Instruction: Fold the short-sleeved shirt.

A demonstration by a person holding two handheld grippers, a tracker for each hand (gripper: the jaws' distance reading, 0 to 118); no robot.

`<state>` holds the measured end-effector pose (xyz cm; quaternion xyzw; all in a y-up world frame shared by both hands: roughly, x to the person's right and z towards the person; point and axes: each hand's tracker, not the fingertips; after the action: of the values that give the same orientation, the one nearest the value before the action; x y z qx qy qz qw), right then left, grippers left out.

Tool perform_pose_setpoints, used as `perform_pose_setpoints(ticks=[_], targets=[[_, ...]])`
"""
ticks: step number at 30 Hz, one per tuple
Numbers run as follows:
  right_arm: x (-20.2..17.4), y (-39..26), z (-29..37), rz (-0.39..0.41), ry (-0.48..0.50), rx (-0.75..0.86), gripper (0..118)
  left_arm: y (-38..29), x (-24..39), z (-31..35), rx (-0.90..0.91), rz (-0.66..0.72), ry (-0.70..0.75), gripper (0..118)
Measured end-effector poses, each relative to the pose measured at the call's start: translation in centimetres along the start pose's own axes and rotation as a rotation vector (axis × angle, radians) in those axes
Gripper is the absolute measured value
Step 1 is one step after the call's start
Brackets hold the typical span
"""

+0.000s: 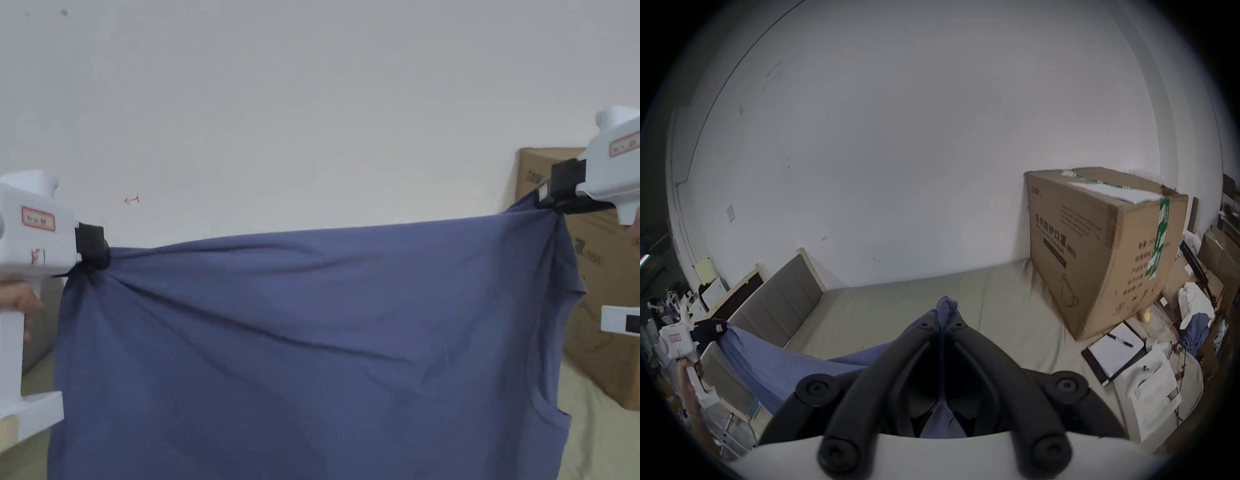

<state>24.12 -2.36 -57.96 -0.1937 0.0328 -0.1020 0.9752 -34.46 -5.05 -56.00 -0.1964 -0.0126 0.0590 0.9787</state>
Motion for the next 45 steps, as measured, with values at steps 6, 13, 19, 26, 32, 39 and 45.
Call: perform_pose_setpoints(ticks=[6, 13, 19, 26, 32, 39, 45], targets=[[-1.6, 6.9, -1.8, -0.013, -0.016, 0.056, 1, 7.8, 1.2, -4.2, 0.059, -0.013, -0.004, 4], [-3.2, 14.4, -2.6, -0.005, -0.032, 0.128, 1, 14.7, 1.9, -8.5, 0.118, -0.031, -0.016, 4], [-4.5, 16.5, -4.3, 0.025, -0.067, 0.169, 1, 16.9, 2.5, -11.7, 0.153, -0.06, 0.004, 4], [-4.0, 11.6, -10.9, 0.06, -0.104, 0.059, 1, 11.9, 1.5, -18.5, 0.059, -0.039, 0.027, 4], [0.2, 1.9, -21.9, 0.001, -0.106, -0.178, 1, 0.6, 0.0, -28.1, -0.168, -0.021, 0.082, 4], [4.3, -14.5, -32.4, -0.007, -0.156, -0.47, 1, -16.7, -2.5, -35.6, -0.466, 0.042, 0.099, 4], [6.0, -24.4, -31.8, -0.045, -0.138, -0.618, 1, -25.1, -5.4, -34.4, -0.543, 0.106, 0.084, 4]])
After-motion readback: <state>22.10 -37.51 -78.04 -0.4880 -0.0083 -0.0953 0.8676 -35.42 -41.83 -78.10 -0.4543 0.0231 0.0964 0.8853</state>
